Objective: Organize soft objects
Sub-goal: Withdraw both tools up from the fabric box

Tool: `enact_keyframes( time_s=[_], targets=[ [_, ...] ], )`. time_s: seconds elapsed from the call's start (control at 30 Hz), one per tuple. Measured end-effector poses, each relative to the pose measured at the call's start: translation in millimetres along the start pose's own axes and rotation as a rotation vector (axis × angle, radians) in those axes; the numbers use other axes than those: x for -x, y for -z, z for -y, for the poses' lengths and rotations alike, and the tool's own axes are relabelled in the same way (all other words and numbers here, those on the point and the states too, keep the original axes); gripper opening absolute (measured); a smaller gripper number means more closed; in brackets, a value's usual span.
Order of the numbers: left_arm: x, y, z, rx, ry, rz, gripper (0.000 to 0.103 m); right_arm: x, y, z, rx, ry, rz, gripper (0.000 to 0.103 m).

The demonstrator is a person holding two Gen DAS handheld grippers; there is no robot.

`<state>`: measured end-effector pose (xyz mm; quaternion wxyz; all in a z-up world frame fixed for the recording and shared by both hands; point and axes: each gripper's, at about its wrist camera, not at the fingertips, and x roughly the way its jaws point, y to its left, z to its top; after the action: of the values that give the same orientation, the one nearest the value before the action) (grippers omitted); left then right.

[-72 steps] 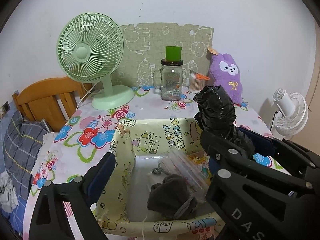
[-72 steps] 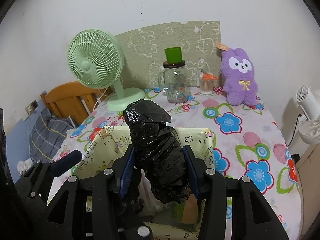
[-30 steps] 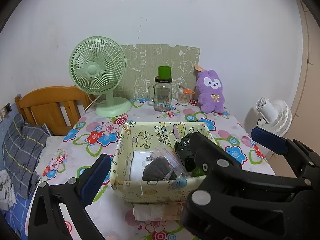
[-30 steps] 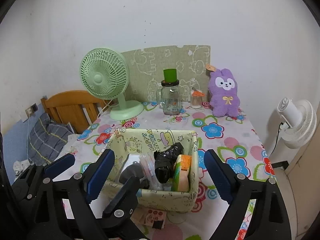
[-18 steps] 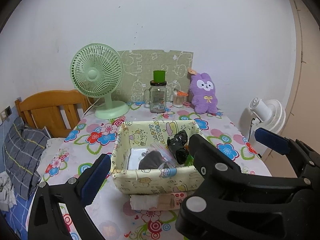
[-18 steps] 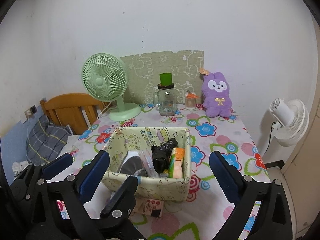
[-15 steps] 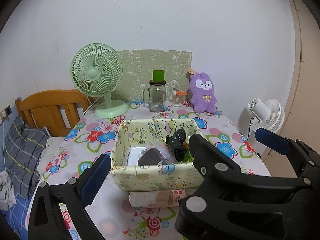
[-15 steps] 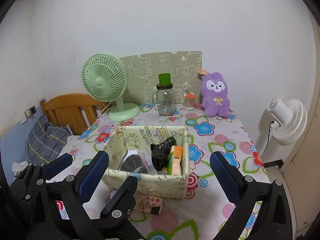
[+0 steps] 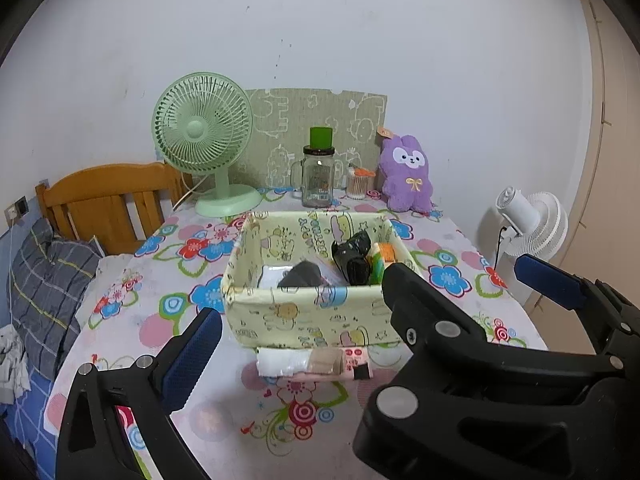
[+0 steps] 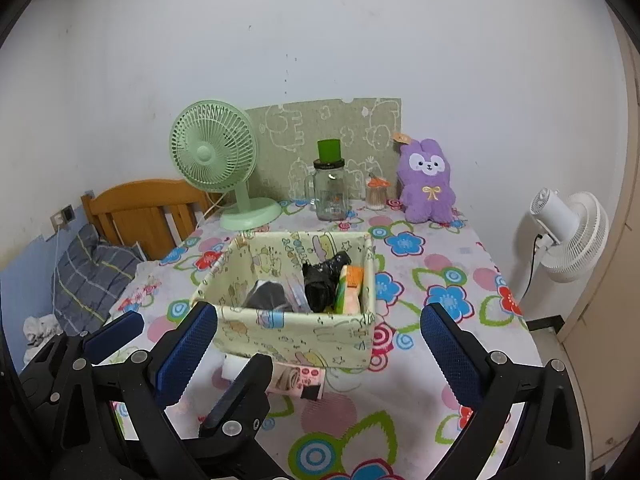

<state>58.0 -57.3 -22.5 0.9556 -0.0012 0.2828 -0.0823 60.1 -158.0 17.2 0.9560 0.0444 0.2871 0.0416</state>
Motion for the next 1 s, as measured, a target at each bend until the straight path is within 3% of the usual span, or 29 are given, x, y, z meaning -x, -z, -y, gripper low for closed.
enact_keyframes(
  time_s=[1.0],
  targets=[
    [-42, 41, 0, -0.013, -0.005, -0.117, 0.103, -42, 49, 10, -0.033, -0.003, -0.113, 0.103]
  ],
)
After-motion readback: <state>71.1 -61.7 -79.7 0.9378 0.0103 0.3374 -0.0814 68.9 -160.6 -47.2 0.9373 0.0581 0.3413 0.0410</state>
